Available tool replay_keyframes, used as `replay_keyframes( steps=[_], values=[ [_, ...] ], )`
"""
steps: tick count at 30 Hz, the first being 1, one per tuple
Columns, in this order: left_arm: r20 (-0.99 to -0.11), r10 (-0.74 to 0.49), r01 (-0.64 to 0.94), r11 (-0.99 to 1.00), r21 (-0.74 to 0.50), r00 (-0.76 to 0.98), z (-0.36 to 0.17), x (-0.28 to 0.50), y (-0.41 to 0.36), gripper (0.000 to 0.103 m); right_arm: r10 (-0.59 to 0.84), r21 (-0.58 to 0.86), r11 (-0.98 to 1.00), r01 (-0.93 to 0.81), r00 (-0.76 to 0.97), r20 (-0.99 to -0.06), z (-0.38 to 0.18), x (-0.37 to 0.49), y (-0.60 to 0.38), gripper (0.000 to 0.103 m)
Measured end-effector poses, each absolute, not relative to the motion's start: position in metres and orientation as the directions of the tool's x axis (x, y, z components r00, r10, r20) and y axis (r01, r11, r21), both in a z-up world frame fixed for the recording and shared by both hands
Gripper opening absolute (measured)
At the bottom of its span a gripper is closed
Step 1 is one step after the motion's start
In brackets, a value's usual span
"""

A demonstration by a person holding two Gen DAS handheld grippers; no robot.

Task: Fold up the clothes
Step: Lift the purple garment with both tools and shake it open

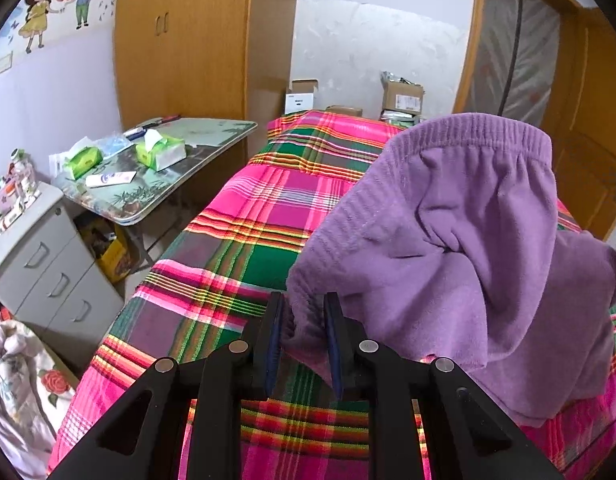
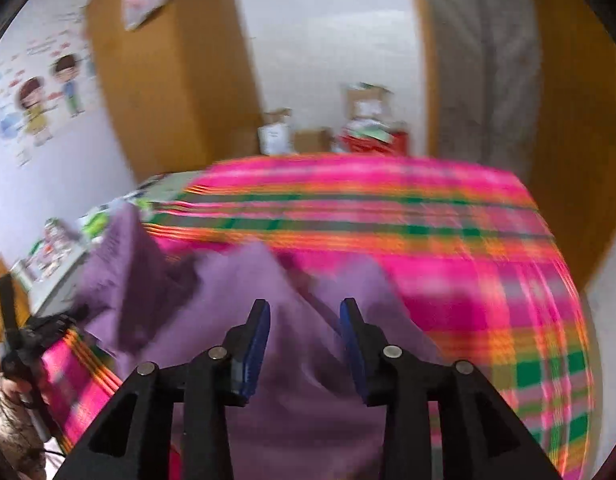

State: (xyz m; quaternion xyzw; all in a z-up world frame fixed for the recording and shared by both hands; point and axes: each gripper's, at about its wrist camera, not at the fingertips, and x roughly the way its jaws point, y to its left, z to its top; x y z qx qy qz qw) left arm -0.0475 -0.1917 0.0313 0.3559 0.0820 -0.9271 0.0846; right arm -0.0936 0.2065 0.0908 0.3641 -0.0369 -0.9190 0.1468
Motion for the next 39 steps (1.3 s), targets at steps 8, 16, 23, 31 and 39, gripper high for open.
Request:
replay_keyframes(
  steps=[8,16,23,31,39],
  values=[
    [-0.663,-0.073,0.173,-0.981,-0.086,-0.745,0.033,-0.046,-0.177,0.020,-0.416,0.430,-0.895,0.118,-0.568,-0.710,0.030,-0.065,0.251,0.050],
    [-0.670,-0.076,0.173,-0.982,-0.079,-0.738,0.034,-0.045,-0.171,0.020,-0.454,0.438,-0.882,0.172,-0.561,-0.692,0.022,-0.081,0.234,0.014],
    [-0.677,-0.090,0.177,-0.982,-0.061,-0.731,0.035,-0.047,-0.168,0.020,-0.379,0.390,-0.910,0.142,-0.668,-0.640,0.052,-0.086,0.256,0.009],
    [-0.671,-0.082,0.169,-0.984,-0.065,-0.737,0.042,-0.045,-0.157,0.020,-0.282,0.352,-0.934,0.063,-0.735,-0.616,0.073,-0.102,0.295,0.009],
    [-0.678,-0.076,0.139,-0.990,-0.038,-0.732,0.046,-0.036,-0.144,0.020,-0.216,0.298,-0.955,0.013,-0.719,-0.661,0.059,-0.098,0.307,0.010]
  ],
)
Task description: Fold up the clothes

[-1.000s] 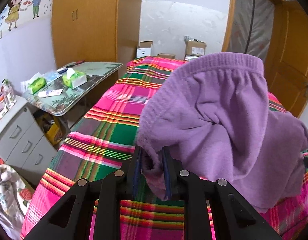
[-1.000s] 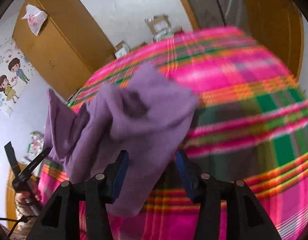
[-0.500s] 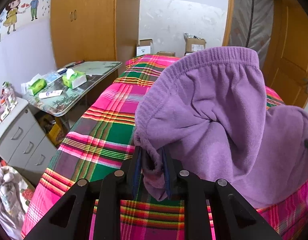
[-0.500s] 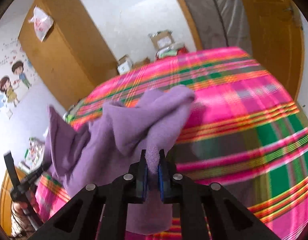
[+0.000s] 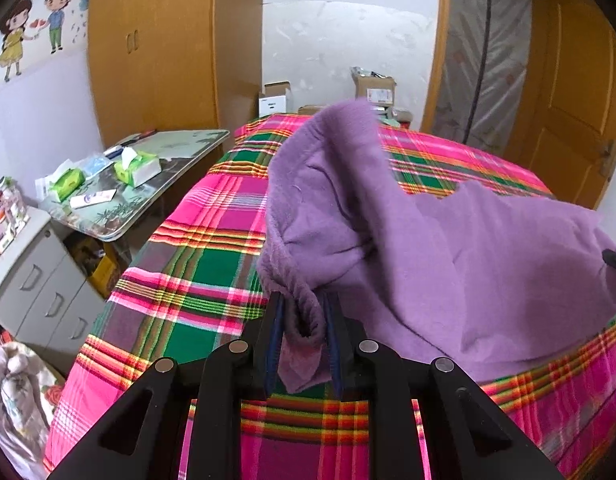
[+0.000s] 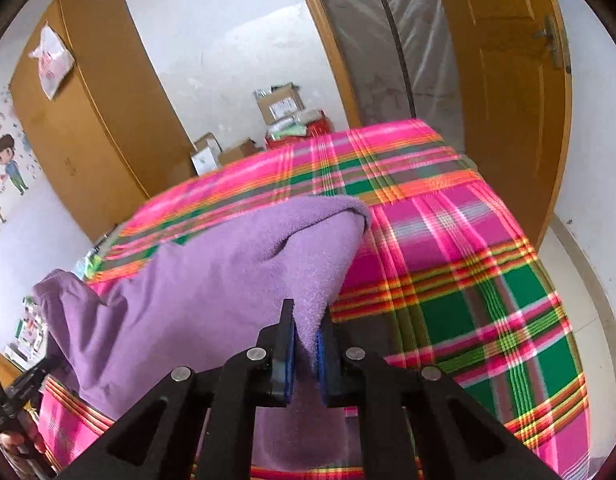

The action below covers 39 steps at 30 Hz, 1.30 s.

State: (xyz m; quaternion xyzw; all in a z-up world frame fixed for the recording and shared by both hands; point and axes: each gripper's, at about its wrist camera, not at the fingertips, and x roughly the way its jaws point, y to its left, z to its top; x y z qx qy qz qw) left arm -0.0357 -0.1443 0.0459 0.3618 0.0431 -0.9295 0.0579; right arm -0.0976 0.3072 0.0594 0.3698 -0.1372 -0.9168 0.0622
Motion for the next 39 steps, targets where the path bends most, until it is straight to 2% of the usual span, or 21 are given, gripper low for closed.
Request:
replay_keyframes(
  steps=[6,13,17,19,22,25,30,39],
  values=[
    [-0.660,-0.118,0.186,-0.982,-0.033,-0.742,0.058,-0.022,-0.161,0.020,-0.166,0.250,-0.968,-0.015,-0.708,-0.686,0.058,-0.090,0.312,0.013],
    [-0.656,-0.049,0.153,-0.983,-0.101,-0.753,0.064,-0.024,-0.164,0.020,-0.097,0.188,-0.981,-0.040,-0.743,-0.662,0.075,-0.070,0.315,0.016],
    [-0.674,0.097,0.078,-0.971,-0.225,-0.733,0.058,-0.030,-0.162,0.021,-0.165,0.174,-0.982,0.068,-0.756,-0.633,0.085,-0.060,0.288,0.016],
    [-0.687,0.144,0.063,-0.962,-0.267,-0.713,0.054,-0.038,-0.162,0.027,-0.223,0.158,-0.975,0.158,-0.752,-0.620,0.089,-0.058,0.267,0.021],
    [-0.709,0.196,0.059,-0.946,-0.317,-0.678,0.045,-0.050,-0.163,0.027,-0.354,0.169,-0.932,0.322,-0.694,-0.627,0.083,-0.060,0.230,0.029],
    [-0.732,0.193,0.088,-0.941,-0.326,-0.653,0.038,-0.062,-0.170,0.033,-0.437,0.196,-0.886,0.419,-0.618,-0.654,0.073,-0.065,0.203,0.034],
    [-0.750,0.201,0.152,-0.915,-0.374,-0.631,0.029,-0.072,-0.186,0.034,-0.496,0.176,-0.814,0.554,-0.504,-0.707,0.051,-0.071,0.159,0.041],
    [-0.749,0.252,0.212,-0.861,-0.462,-0.612,0.021,-0.095,-0.211,0.034,-0.499,0.070,-0.693,0.718,-0.407,-0.765,0.032,-0.058,0.111,0.048]
  ],
)
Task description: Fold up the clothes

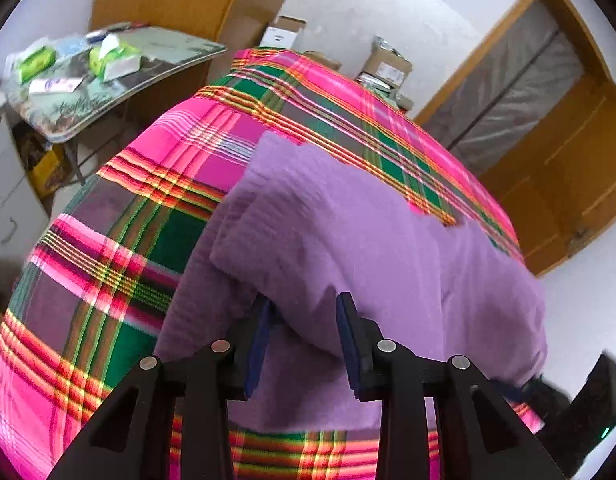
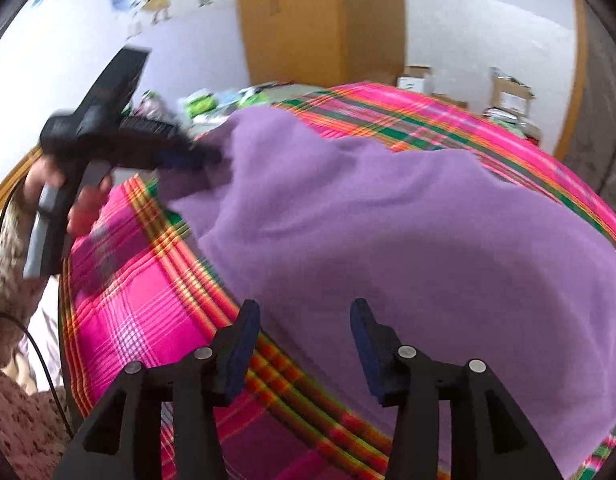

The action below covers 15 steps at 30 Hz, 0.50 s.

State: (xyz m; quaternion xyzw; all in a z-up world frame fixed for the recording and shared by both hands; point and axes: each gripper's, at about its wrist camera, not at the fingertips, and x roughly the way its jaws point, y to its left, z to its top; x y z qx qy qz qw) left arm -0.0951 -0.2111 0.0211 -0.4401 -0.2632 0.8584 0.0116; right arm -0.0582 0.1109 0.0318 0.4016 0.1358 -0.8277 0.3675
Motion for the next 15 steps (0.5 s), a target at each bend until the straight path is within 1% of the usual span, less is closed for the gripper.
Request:
replay_keyframes(
  steps=[3,6,8,9,10,11,12,13,15],
  values=[
    [-0.744,0.278,0.216,-0.843,-0.492,-0.607,0.017,-0.103,-0.215,0.034,-0.479,0.058,-0.686,0.726,-0.390,-0.786,0.023,-0.062,0.100,0.048],
    [-0.737,0.296,0.214,-0.833,-0.511,-0.608,0.016,-0.106,-0.217,0.034,-0.467,0.038,-0.695,0.718,-0.410,-0.784,0.022,-0.064,0.096,0.048],
    [-0.723,0.311,0.202,-0.825,-0.527,-0.617,0.017,-0.106,-0.218,0.034,-0.476,0.065,-0.702,0.709,-0.400,-0.783,0.022,-0.069,0.098,0.048],
    [-0.718,0.317,0.203,-0.819,-0.537,-0.619,0.017,-0.107,-0.219,0.033,-0.472,0.067,-0.711,0.699,-0.405,-0.783,0.022,-0.071,0.099,0.042],
    [-0.714,0.325,0.203,-0.812,-0.547,-0.621,0.017,-0.107,-0.220,0.033,-0.463,0.059,-0.719,0.692,-0.414,-0.783,0.023,-0.073,0.100,0.034],
    [-0.709,0.332,0.204,-0.806,-0.556,-0.622,0.016,-0.108,-0.221,0.033,-0.453,0.049,-0.727,0.684,-0.426,-0.783,0.023,-0.075,0.100,0.029],
    [-0.707,0.335,0.204,-0.803,-0.560,-0.623,0.016,-0.108,-0.222,0.033,-0.450,0.045,-0.733,0.679,-0.434,-0.781,0.023,-0.076,0.099,0.018],
    [-0.705,0.337,0.203,-0.801,-0.563,-0.624,0.016,-0.108,-0.222,0.033,-0.448,0.046,-0.738,0.673,-0.438,-0.779,0.024,-0.077,0.099,0.010],
    [-0.703,0.342,0.203,-0.798,-0.568,-0.624,0.016,-0.108,-0.223,0.033,-0.447,0.047,-0.748,0.662,-0.450,-0.773,0.026,-0.078,0.100,0.005]
  ],
)
